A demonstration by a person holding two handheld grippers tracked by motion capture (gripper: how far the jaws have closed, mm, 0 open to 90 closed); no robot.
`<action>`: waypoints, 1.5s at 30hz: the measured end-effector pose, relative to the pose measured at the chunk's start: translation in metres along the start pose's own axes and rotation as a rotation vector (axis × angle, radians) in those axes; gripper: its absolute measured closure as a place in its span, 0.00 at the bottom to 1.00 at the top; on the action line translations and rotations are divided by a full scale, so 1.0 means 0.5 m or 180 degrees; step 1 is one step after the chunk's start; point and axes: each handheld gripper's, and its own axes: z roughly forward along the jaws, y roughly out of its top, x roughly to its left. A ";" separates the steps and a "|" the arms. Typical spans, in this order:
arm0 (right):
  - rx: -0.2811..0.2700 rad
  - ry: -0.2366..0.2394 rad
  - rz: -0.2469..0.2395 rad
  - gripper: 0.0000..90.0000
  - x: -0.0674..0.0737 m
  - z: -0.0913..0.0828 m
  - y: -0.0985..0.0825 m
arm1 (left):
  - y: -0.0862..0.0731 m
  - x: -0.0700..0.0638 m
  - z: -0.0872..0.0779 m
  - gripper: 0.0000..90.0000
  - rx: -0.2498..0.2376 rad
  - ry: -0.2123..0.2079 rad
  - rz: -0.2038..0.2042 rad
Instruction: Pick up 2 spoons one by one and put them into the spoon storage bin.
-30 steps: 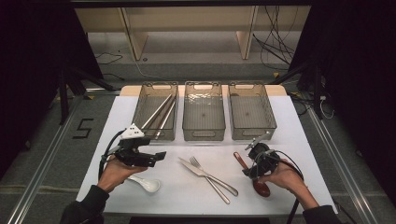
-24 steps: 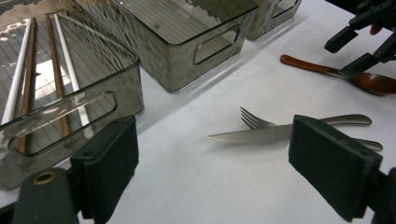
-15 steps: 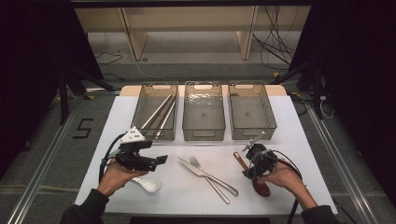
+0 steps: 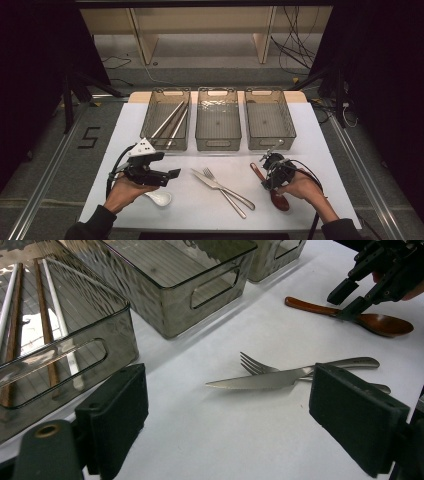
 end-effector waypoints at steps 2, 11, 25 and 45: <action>0.0021 -0.0020 -0.0029 0.66 0.000 0.002 0.001 | -0.002 0.000 0.000 0.17 0.0000 0.0007 0.0000; 0.0071 -0.0044 -0.0081 0.75 0.008 0.006 0.002 | -0.005 0.001 0.000 0.17 0.0002 0.0020 0.0015; 0.0100 -0.0023 -0.0223 0.91 0.018 0.007 0.005 | -0.010 0.009 -0.003 0.17 -0.0052 0.0070 -0.0039; -0.0049 -0.0068 -0.0247 0.92 0.010 -0.016 -0.001 | -0.023 0.022 0.004 0.17 0.0038 0.0120 -0.0055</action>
